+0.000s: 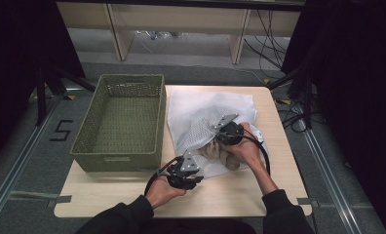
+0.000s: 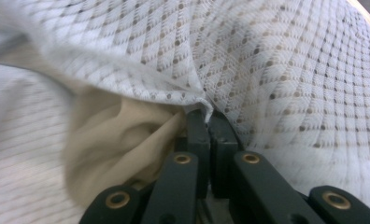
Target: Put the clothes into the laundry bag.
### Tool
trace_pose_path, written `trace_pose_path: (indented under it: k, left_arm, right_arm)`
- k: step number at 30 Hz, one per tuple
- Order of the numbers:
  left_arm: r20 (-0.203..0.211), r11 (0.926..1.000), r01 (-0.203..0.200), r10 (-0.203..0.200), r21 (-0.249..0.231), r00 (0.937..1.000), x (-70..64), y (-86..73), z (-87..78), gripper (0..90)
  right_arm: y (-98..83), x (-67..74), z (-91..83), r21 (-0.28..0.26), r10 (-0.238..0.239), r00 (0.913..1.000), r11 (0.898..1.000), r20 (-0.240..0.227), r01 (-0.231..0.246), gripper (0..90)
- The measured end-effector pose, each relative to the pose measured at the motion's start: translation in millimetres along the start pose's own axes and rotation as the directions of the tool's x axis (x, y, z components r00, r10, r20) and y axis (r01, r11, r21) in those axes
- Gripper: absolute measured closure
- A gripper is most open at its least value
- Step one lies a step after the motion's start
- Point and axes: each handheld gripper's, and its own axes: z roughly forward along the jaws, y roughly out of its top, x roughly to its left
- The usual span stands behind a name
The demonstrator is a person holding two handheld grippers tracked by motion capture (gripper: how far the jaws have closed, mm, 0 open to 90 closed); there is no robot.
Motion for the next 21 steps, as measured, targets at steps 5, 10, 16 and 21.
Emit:
trace_pose_path:
  k: [5,10,16,21]
  left_arm:
    - [-0.098,0.9996,-0.027,0.027,0.001,0.9948,1.4,8.2,7.8,42.9]
    - [-0.027,0.9969,0.015,-0.013,0.077,0.9995,12.1,5.8,34.3,60.2]
    - [-0.039,0.9970,-0.005,0.008,0.077,0.9992,12.9,3.4,19.4,88.5]
    - [-0.055,0.9978,-0.004,0.008,0.066,0.9984,17.6,-0.8,5.1,88.6]
  right_arm:
    - [-3.6,3.9,-23.7,-0.001,-0.037,0.9987,0.999,-0.035,0.037,90.0]
    - [-10.8,14.5,-60.4,0.011,-0.062,0.9934,0.998,-0.097,0.064,90.0]
    - [-24.6,36.9,-78.7,0.072,-0.156,0.9758,0.983,-0.154,0.168,90.0]
    - [-40.6,59.1,-49.8,0.200,-0.164,0.9541,0.955,-0.250,0.217,90.0]
